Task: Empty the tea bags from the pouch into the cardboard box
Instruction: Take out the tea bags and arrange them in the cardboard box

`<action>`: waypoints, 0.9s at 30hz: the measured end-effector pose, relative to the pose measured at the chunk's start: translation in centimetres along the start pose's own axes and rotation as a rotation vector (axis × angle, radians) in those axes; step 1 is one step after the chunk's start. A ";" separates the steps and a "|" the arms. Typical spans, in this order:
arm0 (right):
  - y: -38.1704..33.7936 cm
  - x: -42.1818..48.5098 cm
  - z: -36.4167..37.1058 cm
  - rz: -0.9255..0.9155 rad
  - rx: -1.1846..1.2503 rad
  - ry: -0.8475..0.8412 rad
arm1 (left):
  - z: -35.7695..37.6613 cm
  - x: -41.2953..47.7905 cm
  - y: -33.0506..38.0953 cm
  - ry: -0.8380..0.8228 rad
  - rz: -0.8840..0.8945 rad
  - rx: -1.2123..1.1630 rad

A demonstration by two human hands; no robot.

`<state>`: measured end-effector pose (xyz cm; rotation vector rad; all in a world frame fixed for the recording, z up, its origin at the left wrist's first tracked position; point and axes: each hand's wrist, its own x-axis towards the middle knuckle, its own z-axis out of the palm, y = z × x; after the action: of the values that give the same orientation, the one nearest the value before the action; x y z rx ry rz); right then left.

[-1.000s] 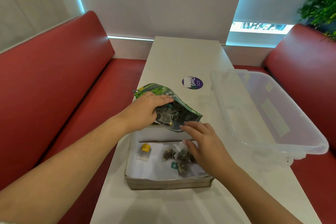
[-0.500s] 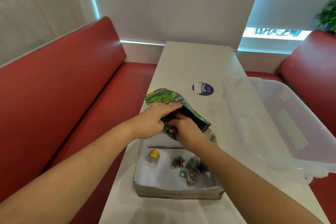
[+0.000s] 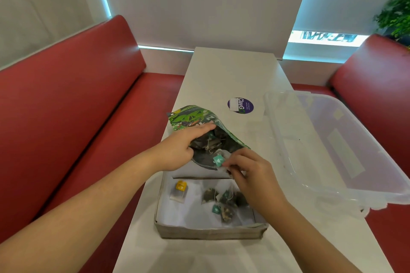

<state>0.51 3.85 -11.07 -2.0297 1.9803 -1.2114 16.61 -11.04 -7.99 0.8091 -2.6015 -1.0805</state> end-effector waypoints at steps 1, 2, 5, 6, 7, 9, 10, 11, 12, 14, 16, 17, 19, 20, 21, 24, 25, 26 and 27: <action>0.0 -0.5 -0.3 0.009 -0.013 -0.010 | 0.0 0.0 0.0 0.006 -0.010 -0.017; 0.2 -0.9 -0.6 0.021 -0.024 -0.028 | 0.0 0.0 0.0 0.012 -0.017 -0.029; 1.2 -2.1 -0.6 0.058 -0.042 -0.126 | 0.0 0.0 0.0 0.026 -0.024 -0.046; 1.5 -2.4 -0.4 0.066 -0.040 -0.181 | 0.0 0.0 0.0 0.028 -0.023 -0.050; 1.7 -2.7 -0.1 0.069 -0.036 -0.245 | 0.0 0.0 0.1 0.030 -0.021 -0.051; 1.8 -3.0 0.6 0.074 -0.035 -0.371 | 0.0 0.1 0.1 0.036 -0.021 -0.053; 1.7 -3.1 0.9 0.082 -0.042 -0.427 | 0.0 0.1 0.2 0.037 -0.022 -0.055; 1.6 -3.2 1.0 0.097 -0.056 -0.484 | 0.0 0.0 0.2 0.036 -0.023 -0.057; 1.6 -3.2 1.0 0.113 -0.077 -0.533 | 0.0 0.0 0.3 0.033 -0.023 -0.059; 1.4 -3.1 0.7 0.126 -0.116 -0.537 | -0.1 0.0 0.4 0.027 -0.021 -0.055; 1.0 -2.6 0.3 0.107 -0.118 -0.410 | -0.1 0.0 0.3 0.024 -0.024 -0.052; 0.8 -2.2 0.1 0.094 -0.111 -0.333 | -0.1 0.0 0.4 0.022 -0.026 -0.054; 0.7 -1.0 0.3 0.045 -0.104 -0.219 | -0.1 0.0 0.5 0.022 -0.025 -0.059; 0.7 -0.2 0.7 0.015 -0.110 -0.201 | -0.1 0.0 0.6 0.028 -0.025 -0.064; 0.6 0.6 1.3 -0.011 -0.115 -0.205 | -0.1 0.0 0.7 0.036 -0.025 -0.070; 0.9 3.1 3.8 -0.052 -0.136 -0.253 | -0.2 0.2 1.1 0.084 -0.031 -0.083; 1.2 3.9 4.7 -0.042 -0.156 -0.279 | -0.2 0.2 1.1 0.104 -0.035 -0.086; 1.7 4.6 5.5 -0.010 -0.191 -0.314 | -0.2 0.3 1.2 0.124 -0.038 -0.089; 2.2 5.3 6.2 0.039 -0.239 -0.358 | -0.2 0.4 1.2 0.144 -0.039 -0.089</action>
<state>1.45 -4.00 -13.98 -2.1143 2.0475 -0.5708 15.85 -10.70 -7.06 0.8854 -2.4114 -1.0971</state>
